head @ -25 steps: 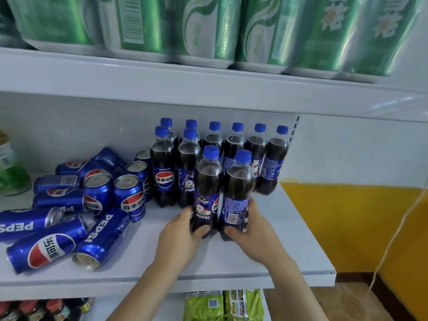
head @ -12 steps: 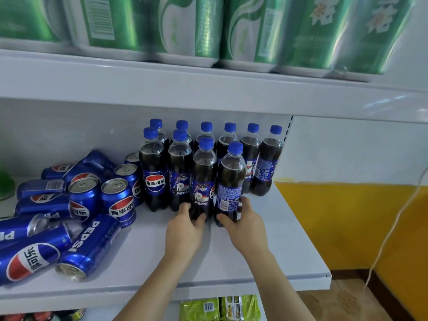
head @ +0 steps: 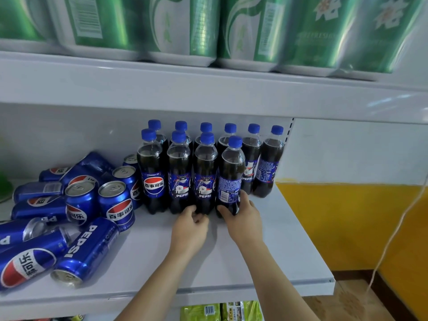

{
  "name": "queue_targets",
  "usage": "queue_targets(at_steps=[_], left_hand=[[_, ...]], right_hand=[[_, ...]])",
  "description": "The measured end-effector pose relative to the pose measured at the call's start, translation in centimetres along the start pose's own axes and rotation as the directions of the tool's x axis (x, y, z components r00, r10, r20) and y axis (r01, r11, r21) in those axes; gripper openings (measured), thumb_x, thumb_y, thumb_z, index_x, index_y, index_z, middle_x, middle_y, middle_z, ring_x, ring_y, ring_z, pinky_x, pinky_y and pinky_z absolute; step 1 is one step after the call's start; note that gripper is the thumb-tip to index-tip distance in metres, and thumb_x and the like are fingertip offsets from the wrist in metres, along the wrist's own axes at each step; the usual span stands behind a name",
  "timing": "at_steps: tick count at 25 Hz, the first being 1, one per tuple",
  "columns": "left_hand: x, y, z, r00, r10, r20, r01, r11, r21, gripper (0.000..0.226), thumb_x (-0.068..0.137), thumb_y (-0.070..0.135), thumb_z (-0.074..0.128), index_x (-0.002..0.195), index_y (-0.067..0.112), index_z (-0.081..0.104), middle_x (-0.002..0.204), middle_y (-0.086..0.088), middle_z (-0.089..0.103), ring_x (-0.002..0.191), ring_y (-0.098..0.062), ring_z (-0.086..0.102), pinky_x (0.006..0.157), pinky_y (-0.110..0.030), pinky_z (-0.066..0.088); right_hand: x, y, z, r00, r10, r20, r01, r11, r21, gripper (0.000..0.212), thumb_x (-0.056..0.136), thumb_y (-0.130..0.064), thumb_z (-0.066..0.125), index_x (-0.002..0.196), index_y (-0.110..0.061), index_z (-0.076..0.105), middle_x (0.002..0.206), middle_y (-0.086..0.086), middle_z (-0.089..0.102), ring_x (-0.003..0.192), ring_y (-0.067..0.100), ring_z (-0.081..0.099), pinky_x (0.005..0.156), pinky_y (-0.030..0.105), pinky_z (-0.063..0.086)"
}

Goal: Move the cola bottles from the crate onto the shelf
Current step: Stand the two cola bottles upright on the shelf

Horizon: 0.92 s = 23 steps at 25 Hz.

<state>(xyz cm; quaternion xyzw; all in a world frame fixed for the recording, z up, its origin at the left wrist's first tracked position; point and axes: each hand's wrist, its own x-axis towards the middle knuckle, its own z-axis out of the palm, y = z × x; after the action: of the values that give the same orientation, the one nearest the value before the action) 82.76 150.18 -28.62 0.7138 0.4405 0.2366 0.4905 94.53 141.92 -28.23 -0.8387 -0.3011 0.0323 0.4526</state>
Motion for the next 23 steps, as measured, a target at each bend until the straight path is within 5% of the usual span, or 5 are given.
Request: queue_targets(at_steps=[4,12,23], left_hand=[[-0.2,0.7,0.6,1.000,0.016,0.017,-0.016,0.999,-0.031,0.051,0.095,0.020,0.059,0.143,0.008,0.048,0.123,-0.003,0.062,0.116,-0.018,0.058,0.088,-0.022,0.035],[0.2,0.4,0.7,1.000,0.022,0.020,-0.021,0.999,-0.049,0.056,0.096,0.023,0.058,0.149,0.010,0.042,0.140,-0.006,0.057,0.123,-0.019,0.056,0.093,-0.023,0.036],[0.5,-0.1,0.6,1.000,-0.010,0.022,0.011,0.998,-0.062,0.060,0.093,0.023,0.060,0.150,0.012,0.041,0.138,-0.005,0.059,0.119,-0.016,0.057,0.095,-0.024,0.038]], right_hand=[[0.6,0.2,0.4,1.000,-0.024,-0.004,0.023,1.000,-0.020,0.057,0.086,-0.036,0.077,0.133,-0.016,0.051,0.104,0.009,0.062,0.090,0.031,0.060,0.069,0.034,0.040],[1.7,0.9,1.0,0.998,-0.062,-0.004,0.062,0.997,-0.044,0.059,0.086,-0.037,0.076,0.134,-0.015,0.050,0.109,0.011,0.062,0.094,0.034,0.061,0.075,0.039,0.049],[2.8,1.5,1.4,0.996,-0.077,0.051,0.082,0.993,-0.088,0.071,0.090,-0.039,0.070,0.149,-0.016,0.037,0.132,0.013,0.057,0.114,0.036,0.059,0.085,0.040,0.050]])
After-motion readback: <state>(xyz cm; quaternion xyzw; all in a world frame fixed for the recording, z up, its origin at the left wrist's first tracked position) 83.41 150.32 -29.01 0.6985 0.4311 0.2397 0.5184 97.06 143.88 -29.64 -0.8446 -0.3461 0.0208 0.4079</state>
